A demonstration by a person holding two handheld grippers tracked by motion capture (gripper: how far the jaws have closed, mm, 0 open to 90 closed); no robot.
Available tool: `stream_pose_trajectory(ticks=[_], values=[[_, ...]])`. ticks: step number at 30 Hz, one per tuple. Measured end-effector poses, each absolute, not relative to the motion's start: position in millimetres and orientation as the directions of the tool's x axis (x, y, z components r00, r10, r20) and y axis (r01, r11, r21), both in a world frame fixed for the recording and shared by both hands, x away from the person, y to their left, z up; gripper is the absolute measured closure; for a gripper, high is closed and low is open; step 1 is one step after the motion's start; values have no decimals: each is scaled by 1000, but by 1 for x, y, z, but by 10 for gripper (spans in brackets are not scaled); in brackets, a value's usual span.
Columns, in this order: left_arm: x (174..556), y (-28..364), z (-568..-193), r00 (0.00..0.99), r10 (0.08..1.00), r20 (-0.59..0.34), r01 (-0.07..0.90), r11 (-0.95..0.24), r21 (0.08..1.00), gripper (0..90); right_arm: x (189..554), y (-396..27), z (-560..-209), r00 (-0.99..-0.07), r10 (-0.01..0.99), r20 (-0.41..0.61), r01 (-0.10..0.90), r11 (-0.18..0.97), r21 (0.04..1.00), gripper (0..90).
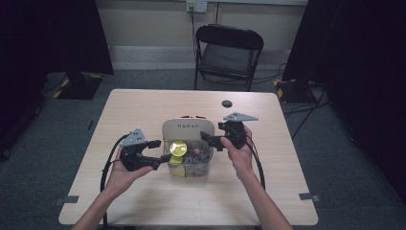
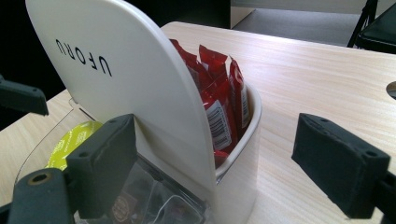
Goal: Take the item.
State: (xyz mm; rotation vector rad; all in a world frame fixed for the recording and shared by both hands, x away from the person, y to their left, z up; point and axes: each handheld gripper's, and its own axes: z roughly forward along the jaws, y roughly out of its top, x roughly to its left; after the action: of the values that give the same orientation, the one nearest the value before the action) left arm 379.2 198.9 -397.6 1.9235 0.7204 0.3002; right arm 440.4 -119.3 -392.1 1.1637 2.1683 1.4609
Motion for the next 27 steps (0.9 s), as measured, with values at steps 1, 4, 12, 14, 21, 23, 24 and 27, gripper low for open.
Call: stream_pose_trajectory(ticks=[1, 4, 12, 14, 21, 23, 24, 27], values=[[381, 197, -396, 790, 602, -112, 350, -294, 889, 301, 440, -119, -392, -636, 745, 199, 464, 163, 871, 132], [387, 190, -392, 791, 603, -102, 343, -300, 890, 299, 441, -119, -393, -638, 743, 201, 465, 164, 870, 132], [398, 172, -394, 811, 575, -103, 344, -327, 880, 317, 441, -118, -393, -641, 741, 199, 464, 168, 870, 133], [397, 170, -397, 810, 580, -94, 345, -340, 875, 312, 441, -118, -393, -640, 742, 199, 465, 168, 869, 135], [396, 170, -405, 806, 586, -88, 350, -351, 868, 310, 441, -118, -394, -640, 741, 202, 468, 167, 868, 132], [396, 167, -408, 810, 579, -95, 357, -357, 863, 310, 441, -118, -394, -641, 741, 202, 468, 168, 868, 132], [396, 166, -409, 810, 580, -84, 351, -365, 862, 308, 441, -119, -394, -641, 740, 203, 469, 167, 867, 132], [396, 163, -412, 810, 581, -85, 354, -368, 860, 315, 441, -118, -394, -640, 742, 200, 467, 170, 868, 134]])
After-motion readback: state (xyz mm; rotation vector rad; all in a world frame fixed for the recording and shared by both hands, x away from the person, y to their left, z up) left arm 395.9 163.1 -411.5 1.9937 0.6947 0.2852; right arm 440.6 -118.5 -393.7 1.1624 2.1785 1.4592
